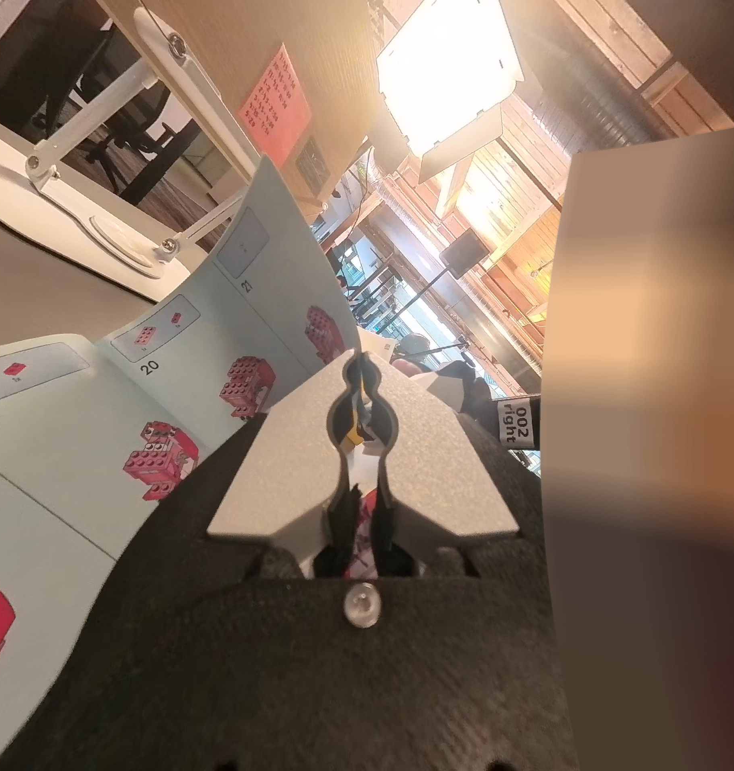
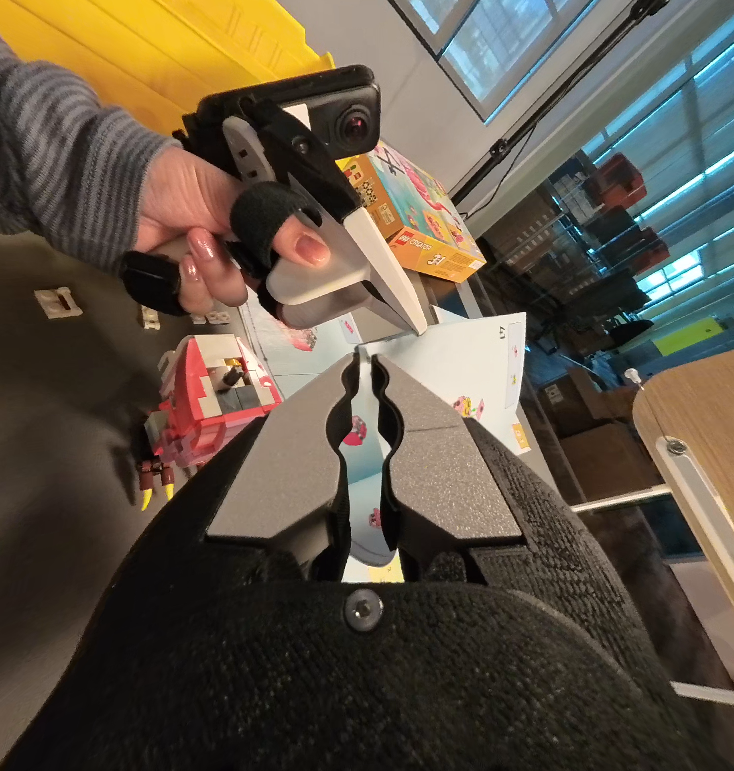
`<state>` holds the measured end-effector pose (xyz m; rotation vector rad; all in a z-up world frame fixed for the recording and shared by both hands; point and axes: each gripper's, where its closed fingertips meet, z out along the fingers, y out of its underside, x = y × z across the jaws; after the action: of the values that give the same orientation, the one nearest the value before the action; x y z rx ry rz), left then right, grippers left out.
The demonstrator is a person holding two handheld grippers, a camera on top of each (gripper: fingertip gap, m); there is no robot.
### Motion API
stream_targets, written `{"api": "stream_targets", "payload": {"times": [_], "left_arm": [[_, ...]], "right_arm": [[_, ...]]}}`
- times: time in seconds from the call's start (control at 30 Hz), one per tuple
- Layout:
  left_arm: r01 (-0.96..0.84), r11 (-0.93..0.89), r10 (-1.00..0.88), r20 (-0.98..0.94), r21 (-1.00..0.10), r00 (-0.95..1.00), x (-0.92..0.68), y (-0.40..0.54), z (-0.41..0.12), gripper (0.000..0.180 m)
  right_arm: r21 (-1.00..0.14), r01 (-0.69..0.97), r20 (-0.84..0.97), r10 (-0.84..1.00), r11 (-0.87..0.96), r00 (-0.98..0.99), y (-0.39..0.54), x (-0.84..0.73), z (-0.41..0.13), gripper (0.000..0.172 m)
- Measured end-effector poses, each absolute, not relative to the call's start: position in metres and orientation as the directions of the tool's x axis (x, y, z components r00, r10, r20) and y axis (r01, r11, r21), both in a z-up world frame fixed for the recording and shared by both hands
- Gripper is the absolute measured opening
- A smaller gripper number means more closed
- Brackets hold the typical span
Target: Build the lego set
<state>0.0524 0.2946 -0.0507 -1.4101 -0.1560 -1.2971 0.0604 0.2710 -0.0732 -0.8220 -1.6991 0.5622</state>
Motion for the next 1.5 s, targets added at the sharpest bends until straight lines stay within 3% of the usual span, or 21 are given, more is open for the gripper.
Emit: {"api": "stream_targets", "payload": {"times": [0.77, 1.2, 1.5], "left_arm": [[0.707, -0.348, -0.553, 0.744, -0.615, 0.375, 0.0543, 0.2949, -0.0519, 0.000], [0.708, -0.347, -0.554, 0.744, -0.615, 0.375, 0.0539, 0.2944, -0.0512, 0.000], [0.707, -0.349, -0.553, 0.744, -0.615, 0.374, 0.0543, 0.2946, -0.0515, 0.000]], "right_arm": [[-0.737, 0.246, 0.606, 0.776, 0.630, -0.172, 0.2709, 0.0628, -0.0742, 0.003], [-0.638, 0.265, 0.720, 0.682, 0.723, -0.127, 0.2751, 0.0599, -0.0730, 0.016], [-0.658, 0.250, 0.700, 0.700, 0.710, -0.146, 0.2730, 0.0633, -0.0704, 0.016]]}}
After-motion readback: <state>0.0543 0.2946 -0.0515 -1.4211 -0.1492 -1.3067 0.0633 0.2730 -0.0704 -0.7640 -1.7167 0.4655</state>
